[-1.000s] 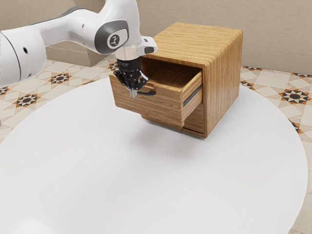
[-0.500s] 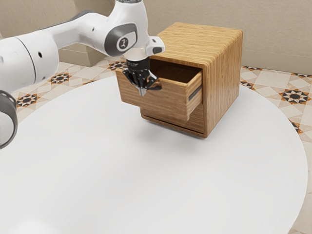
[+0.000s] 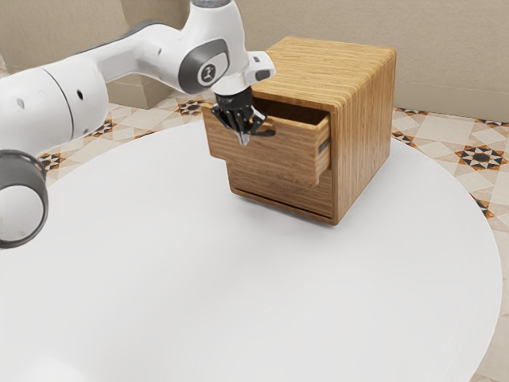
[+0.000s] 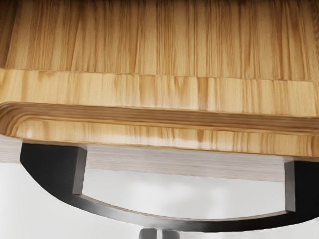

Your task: Push the drawer handle with one arm to close the drawer

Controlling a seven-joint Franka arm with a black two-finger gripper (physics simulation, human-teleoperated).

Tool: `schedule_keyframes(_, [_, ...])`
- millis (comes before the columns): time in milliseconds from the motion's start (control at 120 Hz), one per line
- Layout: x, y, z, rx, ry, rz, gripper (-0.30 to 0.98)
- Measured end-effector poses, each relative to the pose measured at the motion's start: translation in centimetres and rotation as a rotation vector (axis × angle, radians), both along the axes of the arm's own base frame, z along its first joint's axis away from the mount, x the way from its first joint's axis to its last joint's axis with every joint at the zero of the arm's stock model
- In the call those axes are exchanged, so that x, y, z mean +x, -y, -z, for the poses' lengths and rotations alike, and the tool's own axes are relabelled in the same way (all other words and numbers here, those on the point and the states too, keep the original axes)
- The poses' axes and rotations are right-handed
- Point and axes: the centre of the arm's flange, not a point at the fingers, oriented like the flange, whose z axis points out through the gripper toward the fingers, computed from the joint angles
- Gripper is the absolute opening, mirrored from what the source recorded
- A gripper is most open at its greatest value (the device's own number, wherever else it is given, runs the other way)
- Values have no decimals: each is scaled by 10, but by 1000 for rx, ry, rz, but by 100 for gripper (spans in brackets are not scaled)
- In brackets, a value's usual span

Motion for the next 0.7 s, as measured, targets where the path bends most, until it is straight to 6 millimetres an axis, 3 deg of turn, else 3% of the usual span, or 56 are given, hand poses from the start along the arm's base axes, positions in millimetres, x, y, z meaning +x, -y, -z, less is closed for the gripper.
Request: schedule_keyframes(700, [28,12,3,-29,82,12,-10])
